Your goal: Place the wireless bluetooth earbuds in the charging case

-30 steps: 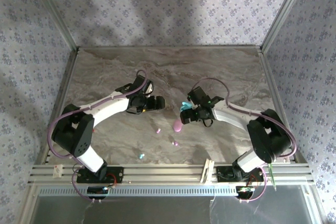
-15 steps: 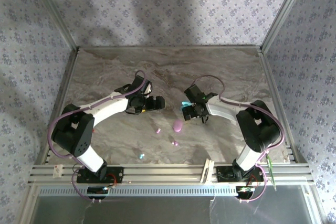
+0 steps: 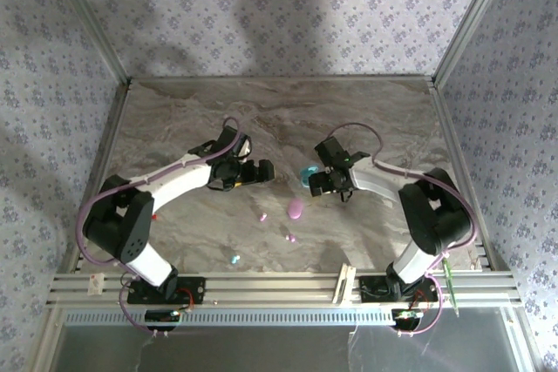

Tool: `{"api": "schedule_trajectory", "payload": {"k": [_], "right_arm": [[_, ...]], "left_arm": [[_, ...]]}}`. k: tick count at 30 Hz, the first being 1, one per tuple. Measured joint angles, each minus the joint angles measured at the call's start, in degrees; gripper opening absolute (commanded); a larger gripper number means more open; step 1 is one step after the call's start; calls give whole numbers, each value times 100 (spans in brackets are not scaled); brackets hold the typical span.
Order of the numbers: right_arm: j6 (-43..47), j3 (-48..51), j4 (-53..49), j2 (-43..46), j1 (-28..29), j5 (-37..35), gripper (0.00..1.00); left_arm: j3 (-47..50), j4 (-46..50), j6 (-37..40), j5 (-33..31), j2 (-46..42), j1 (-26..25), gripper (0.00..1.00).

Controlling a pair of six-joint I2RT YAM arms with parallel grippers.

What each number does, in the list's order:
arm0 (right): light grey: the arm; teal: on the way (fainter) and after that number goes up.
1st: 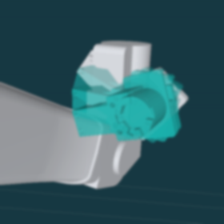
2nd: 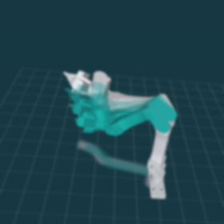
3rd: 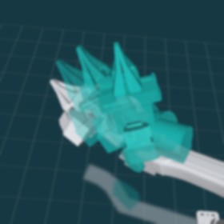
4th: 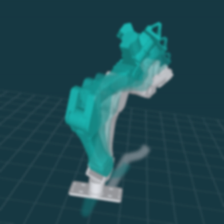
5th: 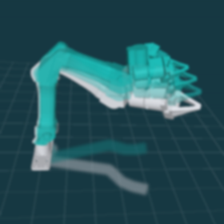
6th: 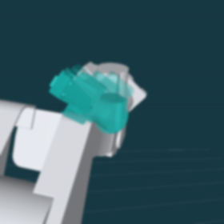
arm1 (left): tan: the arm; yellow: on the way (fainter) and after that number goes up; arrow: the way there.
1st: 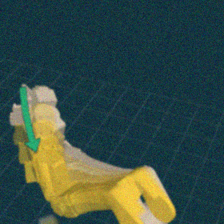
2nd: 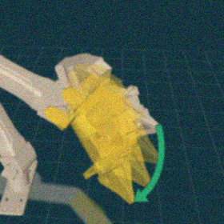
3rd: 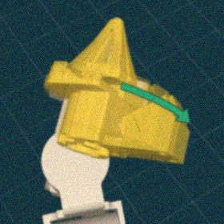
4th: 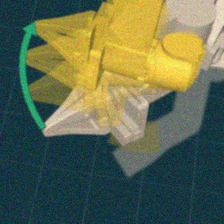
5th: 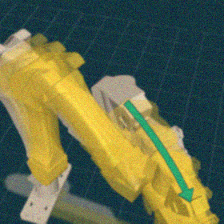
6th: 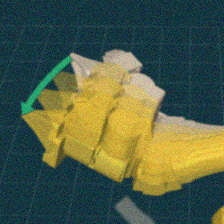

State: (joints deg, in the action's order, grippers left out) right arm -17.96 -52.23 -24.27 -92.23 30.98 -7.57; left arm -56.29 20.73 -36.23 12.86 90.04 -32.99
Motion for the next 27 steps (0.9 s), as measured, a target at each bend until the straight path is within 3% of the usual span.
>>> {"api": "schedule_trajectory", "payload": {"k": [8,15,27], "right_arm": [[-72,140,-404,1878,-424,584,100],[-131,155,-643,2940,-898,1488,100],[-310,496,-688,3123,-925,2253,99]], "left_arm": [[424,4,-50,9,-1182,-83,100],[669,-90,-28,111,-1998,-745,100],[968,-96,-55,83,-2046,-946,100]]}}
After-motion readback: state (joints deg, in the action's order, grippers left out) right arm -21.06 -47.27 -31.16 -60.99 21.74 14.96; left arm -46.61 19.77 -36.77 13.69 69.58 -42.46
